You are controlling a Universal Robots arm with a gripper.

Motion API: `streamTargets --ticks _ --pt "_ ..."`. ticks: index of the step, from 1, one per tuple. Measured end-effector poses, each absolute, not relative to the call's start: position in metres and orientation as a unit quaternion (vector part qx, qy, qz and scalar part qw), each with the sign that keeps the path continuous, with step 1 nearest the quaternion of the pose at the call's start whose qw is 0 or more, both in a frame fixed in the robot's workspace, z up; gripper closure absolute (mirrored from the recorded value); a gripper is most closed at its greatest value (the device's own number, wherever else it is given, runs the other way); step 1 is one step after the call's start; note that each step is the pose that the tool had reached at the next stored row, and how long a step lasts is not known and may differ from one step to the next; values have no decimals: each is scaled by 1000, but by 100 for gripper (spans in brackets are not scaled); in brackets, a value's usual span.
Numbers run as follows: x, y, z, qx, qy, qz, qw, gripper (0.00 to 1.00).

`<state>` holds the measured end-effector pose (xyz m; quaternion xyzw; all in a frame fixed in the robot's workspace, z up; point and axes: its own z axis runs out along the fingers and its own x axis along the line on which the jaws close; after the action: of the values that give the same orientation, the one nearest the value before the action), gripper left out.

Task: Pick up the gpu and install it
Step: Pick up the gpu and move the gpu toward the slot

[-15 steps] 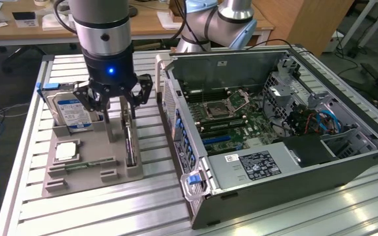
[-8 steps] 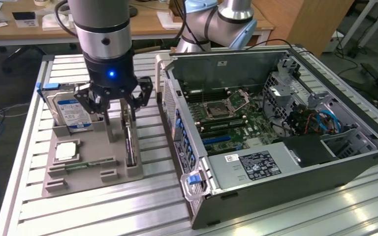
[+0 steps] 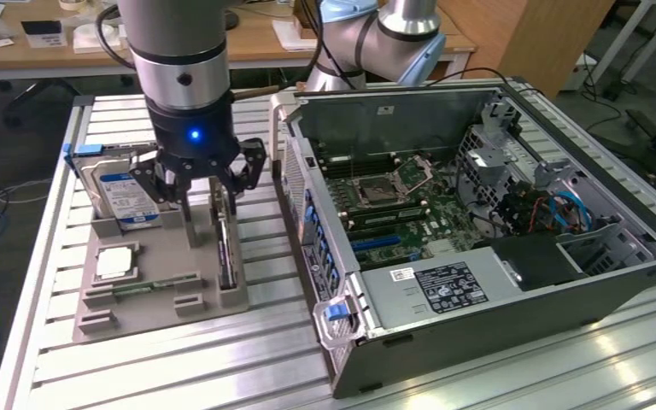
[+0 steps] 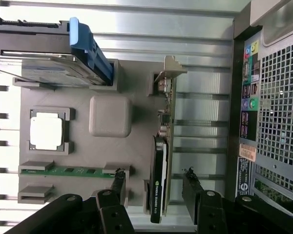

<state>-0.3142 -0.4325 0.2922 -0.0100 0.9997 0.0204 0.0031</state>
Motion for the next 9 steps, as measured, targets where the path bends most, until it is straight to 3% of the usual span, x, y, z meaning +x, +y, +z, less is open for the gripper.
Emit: streamTargets --ticks 9 --pt "-312 -434 289 -7 1000 15 4 41"
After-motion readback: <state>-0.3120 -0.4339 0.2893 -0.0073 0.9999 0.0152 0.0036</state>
